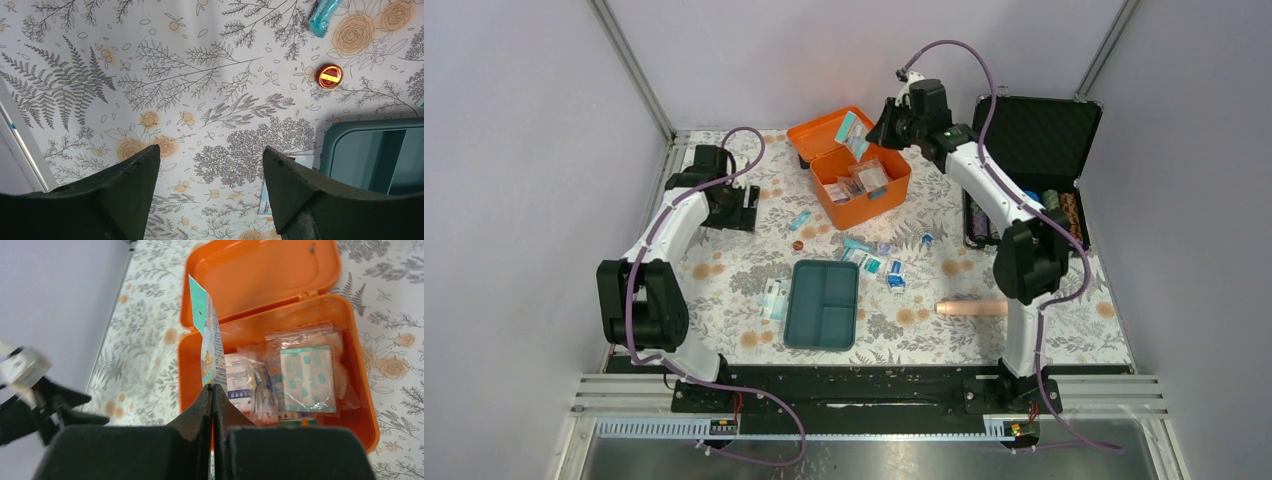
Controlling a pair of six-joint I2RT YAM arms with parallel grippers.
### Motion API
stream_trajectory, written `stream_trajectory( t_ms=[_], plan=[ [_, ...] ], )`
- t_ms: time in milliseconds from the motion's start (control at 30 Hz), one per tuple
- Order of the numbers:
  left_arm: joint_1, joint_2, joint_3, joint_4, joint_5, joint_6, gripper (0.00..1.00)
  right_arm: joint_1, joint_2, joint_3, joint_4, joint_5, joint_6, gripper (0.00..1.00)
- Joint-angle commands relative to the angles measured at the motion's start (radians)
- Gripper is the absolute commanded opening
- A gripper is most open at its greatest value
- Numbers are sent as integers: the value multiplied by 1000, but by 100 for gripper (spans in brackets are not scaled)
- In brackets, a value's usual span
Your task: Organize the medicine kit
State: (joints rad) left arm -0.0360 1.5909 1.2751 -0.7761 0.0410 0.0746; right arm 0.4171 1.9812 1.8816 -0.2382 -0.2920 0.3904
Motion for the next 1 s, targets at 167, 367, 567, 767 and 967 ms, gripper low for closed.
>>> stream_trajectory(
  t_ms=[167, 367, 567, 767, 967],
  plan=[
    [5, -67, 11, -12, -13, 11, 75, 36, 175, 95, 42, 83, 47, 0],
    [5, -82, -9, -13, -17, 15, 75, 62, 181, 57, 25, 87, 85, 0],
    [5, -79, -13, -12, -9, 8, 75, 91, 177, -3, -3, 100, 136, 0],
    [5, -73, -13, -9, -2, 6, 76, 104, 161, -79, -41, 149, 177, 11],
    [5, -73, -22, -1, 6, -3, 76, 105, 139, -94, -43, 148, 160, 31]
  ],
)
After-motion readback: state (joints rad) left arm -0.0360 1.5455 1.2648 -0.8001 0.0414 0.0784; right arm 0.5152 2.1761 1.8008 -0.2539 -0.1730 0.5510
